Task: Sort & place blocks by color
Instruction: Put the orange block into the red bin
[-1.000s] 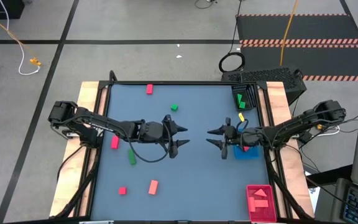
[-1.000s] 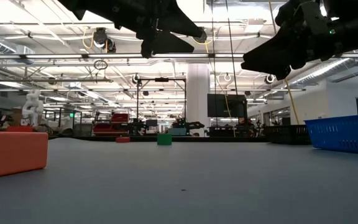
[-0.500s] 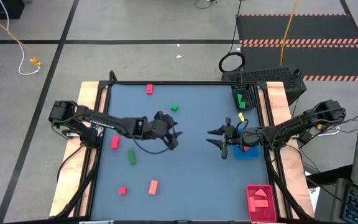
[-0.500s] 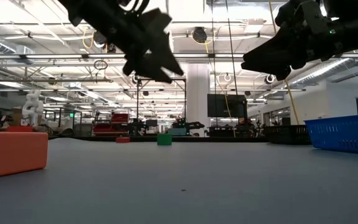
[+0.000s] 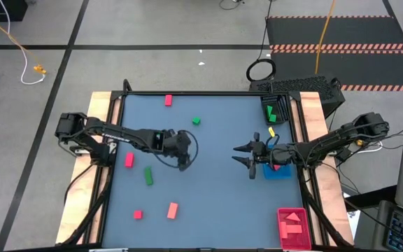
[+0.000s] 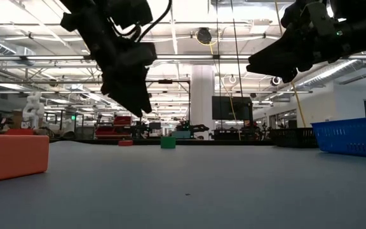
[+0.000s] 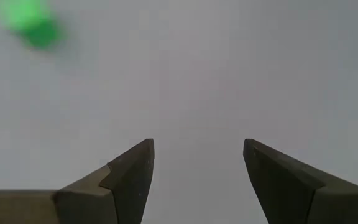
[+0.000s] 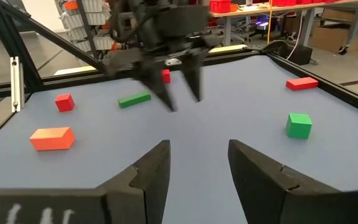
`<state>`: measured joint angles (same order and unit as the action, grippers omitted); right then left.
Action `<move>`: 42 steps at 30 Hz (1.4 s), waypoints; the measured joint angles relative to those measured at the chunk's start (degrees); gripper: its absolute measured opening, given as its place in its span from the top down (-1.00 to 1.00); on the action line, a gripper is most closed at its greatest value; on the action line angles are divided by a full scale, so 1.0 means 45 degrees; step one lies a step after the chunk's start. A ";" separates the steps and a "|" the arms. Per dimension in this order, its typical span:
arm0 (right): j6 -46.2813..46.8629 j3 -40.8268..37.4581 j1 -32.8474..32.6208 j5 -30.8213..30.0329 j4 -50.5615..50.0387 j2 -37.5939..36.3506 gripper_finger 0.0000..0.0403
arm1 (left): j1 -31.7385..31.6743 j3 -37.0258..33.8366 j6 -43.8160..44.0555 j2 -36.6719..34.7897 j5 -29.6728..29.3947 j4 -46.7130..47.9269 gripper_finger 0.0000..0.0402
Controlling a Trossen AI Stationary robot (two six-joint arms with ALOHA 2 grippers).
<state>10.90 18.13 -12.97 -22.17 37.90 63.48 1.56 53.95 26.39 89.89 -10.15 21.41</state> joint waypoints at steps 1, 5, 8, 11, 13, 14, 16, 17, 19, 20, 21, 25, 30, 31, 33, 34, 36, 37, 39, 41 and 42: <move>0.0000 0.0000 0.0000 0.0000 0.0001 0.0000 0.23 | 0.0152 0.0001 -0.0046 0.0000 0.0519 0.0086 -0.25; 0.0087 0.0000 0.0000 0.0000 -0.0001 0.0000 0.23 | 0.0933 0.0005 -0.0523 0.0000 0.2707 0.0192 -0.25; 0.0041 0.0000 0.0005 0.0000 0.0003 0.0000 0.23 | 0.1915 0.0000 -0.1836 0.0000 0.3691 -0.0765 -0.25; -0.0134 0.0000 0.0058 0.0000 0.0086 0.0000 0.23 | 0.2625 0.0005 -0.2503 0.0000 0.3908 -0.1653 -0.25; -0.0246 0.0000 0.0116 0.0005 0.0098 0.0000 0.23 | 0.2806 0.0005 -0.2384 0.0000 0.3838 -0.1865 -0.25; -0.0262 0.0000 0.0163 0.0000 0.0100 0.0000 0.23 | 0.2862 0.0005 -0.2064 0.0000 0.3789 -0.1869 -0.25; -0.0243 0.0000 0.0287 0.0000 0.0112 0.0000 0.23 | 0.2876 0.0005 -0.0783 0.0000 0.3407 -0.1834 -0.25; -0.0216 0.0000 0.0335 0.0000 0.0158 0.0000 0.23 | 0.2865 0.0005 0.0035 0.0000 0.3123 -0.1809 -0.25; -0.0163 0.0003 0.0432 0.0000 0.0285 0.0000 0.23 | 0.2892 0.0005 0.1533 0.0000 0.2500 -0.1770 -0.25; -0.0157 0.0005 0.0472 0.0000 0.0289 0.0000 0.23 | 0.3065 0.0005 0.1929 0.0000 0.2168 -0.1777 -0.25; -0.0155 0.0005 0.0486 0.0000 0.0289 0.0000 0.23 | 0.3335 0.0005 0.2050 0.0006 0.2001 -0.1819 -0.25; -0.0517 0.0005 0.0486 0.0134 0.0563 0.0000 0.23 | 0.4695 0.0005 0.2708 0.0024 0.2073 -0.2489 -0.25; -0.0714 0.0005 0.0505 0.0667 0.1379 -0.0005 0.23 | 0.5848 0.0011 0.6799 0.0024 0.0255 -0.2725 -0.25; -0.0708 0.0005 0.0505 0.0670 0.1486 -0.0005 0.23 | 0.6052 0.0015 0.7609 0.0029 -0.0045 -0.2488 -0.25; -0.0675 0.0005 0.0505 0.0670 0.1702 -0.0005 0.23 | 0.6420 0.0010 0.8838 0.0029 -0.0513 -0.1848 -0.25; -0.0662 0.0005 0.0505 0.0670 0.1773 -0.0005 0.23 | 0.6579 0.0012 0.9481 0.0029 -0.0684 -0.1520 -0.25; -0.0389 0.0005 0.0505 0.0670 0.1819 -0.0005 0.23 | 0.6861 0.0010 1.0724 0.0034 -0.0783 -0.0938 -0.25; -0.0230 0.0005 0.0505 0.0675 0.1815 -0.0005 0.23 | 0.7012 0.0010 1.1278 0.0034 -0.0776 -0.0745 -0.25; 0.0040 0.0005 0.0505 0.0795 0.1815 -0.0005 0.23 | 0.7270 0.0010 1.2101 0.0034 -0.0769 -0.0621 -0.25; 0.0262 0.0005 0.0505 0.1168 0.1815 -0.0005 0.23 | 0.7442 0.0010 1.2677 0.0034 -0.0715 -0.0743 -0.25; 0.0378 0.0005 0.0505 0.1342 0.1819 -0.0005 0.23 | 0.7516 0.0011 1.2918 0.0034 -0.0612 -0.0877 -0.25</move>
<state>12.60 18.15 -10.70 -16.13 46.08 63.46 35.38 54.00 84.52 90.04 -12.90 17.46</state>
